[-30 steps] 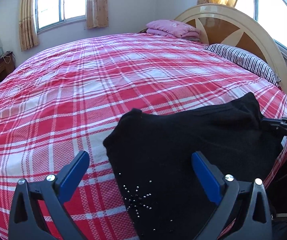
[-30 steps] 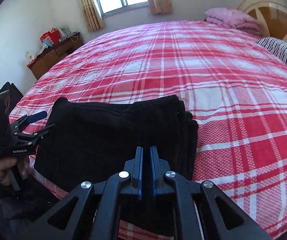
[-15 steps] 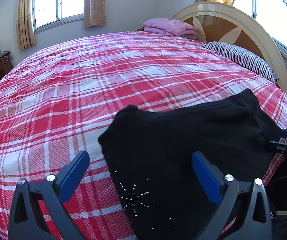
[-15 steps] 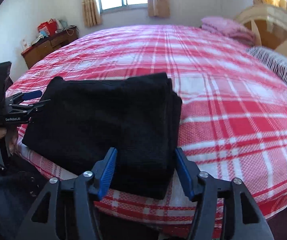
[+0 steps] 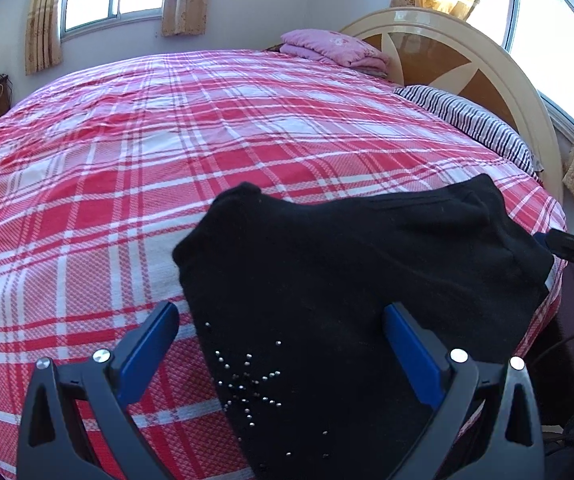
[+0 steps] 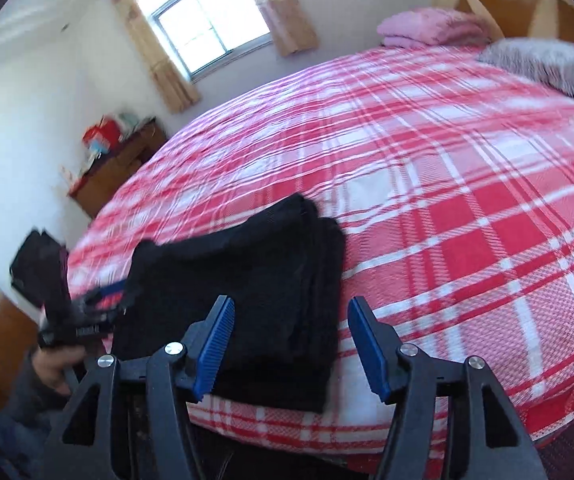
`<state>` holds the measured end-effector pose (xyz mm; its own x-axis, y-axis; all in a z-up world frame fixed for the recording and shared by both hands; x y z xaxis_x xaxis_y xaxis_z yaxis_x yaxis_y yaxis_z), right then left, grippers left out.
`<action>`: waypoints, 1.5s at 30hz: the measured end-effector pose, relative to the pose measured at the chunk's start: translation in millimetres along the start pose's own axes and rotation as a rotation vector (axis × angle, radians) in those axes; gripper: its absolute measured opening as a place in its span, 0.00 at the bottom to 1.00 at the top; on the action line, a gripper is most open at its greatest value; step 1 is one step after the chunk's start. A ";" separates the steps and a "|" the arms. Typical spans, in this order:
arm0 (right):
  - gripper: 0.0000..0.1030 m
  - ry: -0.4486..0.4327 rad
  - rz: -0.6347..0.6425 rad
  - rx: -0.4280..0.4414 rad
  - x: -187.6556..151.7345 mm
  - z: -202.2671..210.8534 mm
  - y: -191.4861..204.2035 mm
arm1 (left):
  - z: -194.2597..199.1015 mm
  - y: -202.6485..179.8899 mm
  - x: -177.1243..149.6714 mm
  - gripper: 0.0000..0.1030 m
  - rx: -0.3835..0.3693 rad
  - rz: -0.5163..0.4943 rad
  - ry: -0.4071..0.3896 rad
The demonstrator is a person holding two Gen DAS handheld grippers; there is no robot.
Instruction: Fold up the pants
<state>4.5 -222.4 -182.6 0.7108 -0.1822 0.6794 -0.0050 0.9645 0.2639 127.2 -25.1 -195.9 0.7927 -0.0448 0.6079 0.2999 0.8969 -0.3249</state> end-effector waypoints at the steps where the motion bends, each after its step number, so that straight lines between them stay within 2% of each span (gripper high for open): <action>1: 0.59 0.012 -0.019 0.004 0.6 -6.4 -5.5 | -1.6 0.3 -1.1 1.00 -0.009 0.007 0.006; 8: 0.59 0.049 -0.023 0.053 6.8 -29.7 -3.7 | -4.6 1.1 -4.0 1.00 -0.034 0.015 0.014; 12: 0.59 0.092 0.018 0.008 5.4 -41.8 3.7 | -7.5 -2.7 -6.0 1.00 -0.013 -0.011 0.010; 16: 0.52 0.110 -0.040 -0.013 6.6 -37.8 -4.3 | -7.4 0.4 -4.9 1.00 -0.022 -0.016 0.024; 21: 0.51 0.146 -0.060 -0.028 5.5 -37.9 -9.9 | -7.4 2.5 -4.6 1.00 -0.031 -0.004 0.030; 23: 0.50 0.134 -0.068 0.008 6.7 -43.4 -10.5 | -6.7 3.6 -4.2 1.00 -0.045 0.008 0.033; 25: 0.43 0.126 -0.093 0.043 5.3 -44.6 -13.2 | -4.6 4.9 -3.5 1.00 -0.063 0.025 0.038; 28: 0.39 0.123 -0.108 0.075 4.0 -43.3 -16.5 | -3.9 4.0 -5.4 1.00 -0.066 0.014 0.038; 32: 0.38 0.110 -0.065 0.063 0.9 -49.3 -10.5 | -5.4 -4.1 -8.2 1.00 -0.088 -0.001 0.041; 35: 0.37 0.101 -0.035 0.041 0.1 -49.7 -6.0 | -8.6 -12.3 -14.1 1.00 -0.044 -0.051 0.024; 38: 0.31 0.081 -0.059 0.065 0.4 -45.1 -9.5 | -8.2 -11.8 -12.7 1.00 -0.047 -0.054 0.034; 40: 0.29 0.065 -0.067 0.077 0.8 -42.3 -9.6 | -5.7 -10.3 -11.7 0.96 -0.045 -0.045 0.032; 45: 0.27 0.045 -0.047 0.080 1.5 -37.3 -3.7 | 3.5 -10.8 -11.3 0.62 -0.070 -0.030 0.024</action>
<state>31.8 -219.1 -208.1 0.7426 -0.2162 0.6338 -0.0259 0.9365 0.3498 113.1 -32.7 -196.7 0.7953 -0.0824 0.6006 0.3592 0.8621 -0.3574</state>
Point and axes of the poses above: each gripper's, at about its wrist camera, not at the fingertips, and z roughly against the way its jaws point, y to its left, x to its top, the point moved 3 cm from there along -z, roughly the way its jaws point, and after that the axes turned 13 degrees about z, right-handed, at the moved point
